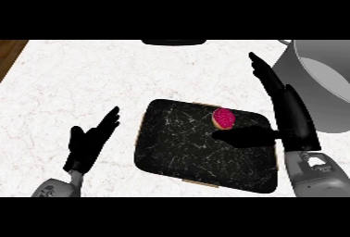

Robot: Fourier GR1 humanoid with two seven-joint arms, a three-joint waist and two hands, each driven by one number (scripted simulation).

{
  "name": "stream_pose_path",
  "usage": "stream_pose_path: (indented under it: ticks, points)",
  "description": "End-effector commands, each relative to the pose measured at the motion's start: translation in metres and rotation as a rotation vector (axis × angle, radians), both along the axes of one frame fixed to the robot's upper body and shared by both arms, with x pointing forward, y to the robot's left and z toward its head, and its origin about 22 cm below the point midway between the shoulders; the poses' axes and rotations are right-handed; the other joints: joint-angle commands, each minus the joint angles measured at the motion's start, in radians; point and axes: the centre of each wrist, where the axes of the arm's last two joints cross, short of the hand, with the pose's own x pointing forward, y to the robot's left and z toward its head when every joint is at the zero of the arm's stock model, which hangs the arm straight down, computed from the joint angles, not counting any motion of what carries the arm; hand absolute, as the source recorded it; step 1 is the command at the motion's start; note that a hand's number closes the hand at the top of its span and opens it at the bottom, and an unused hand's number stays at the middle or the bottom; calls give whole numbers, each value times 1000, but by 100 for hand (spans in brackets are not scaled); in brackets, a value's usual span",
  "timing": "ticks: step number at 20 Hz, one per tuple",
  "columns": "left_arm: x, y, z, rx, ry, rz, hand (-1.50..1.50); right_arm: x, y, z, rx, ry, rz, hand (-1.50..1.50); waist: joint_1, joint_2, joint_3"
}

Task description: Pick the cupcake from the tray and place it in the pot

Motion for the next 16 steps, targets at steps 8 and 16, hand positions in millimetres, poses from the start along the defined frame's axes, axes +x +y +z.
stream_pose_path:
  ticks: [8, 16]
  points:
    - [3, 2, -9, 0, 4, 11, 0, 28, -5, -42, -151, 423, 164, -150, 2, 4, 1]
    - [1, 14, 7, -6, -6, -2, 0, 46, -19, -90, -182, 409, 111, -150, 2, 2, 1]
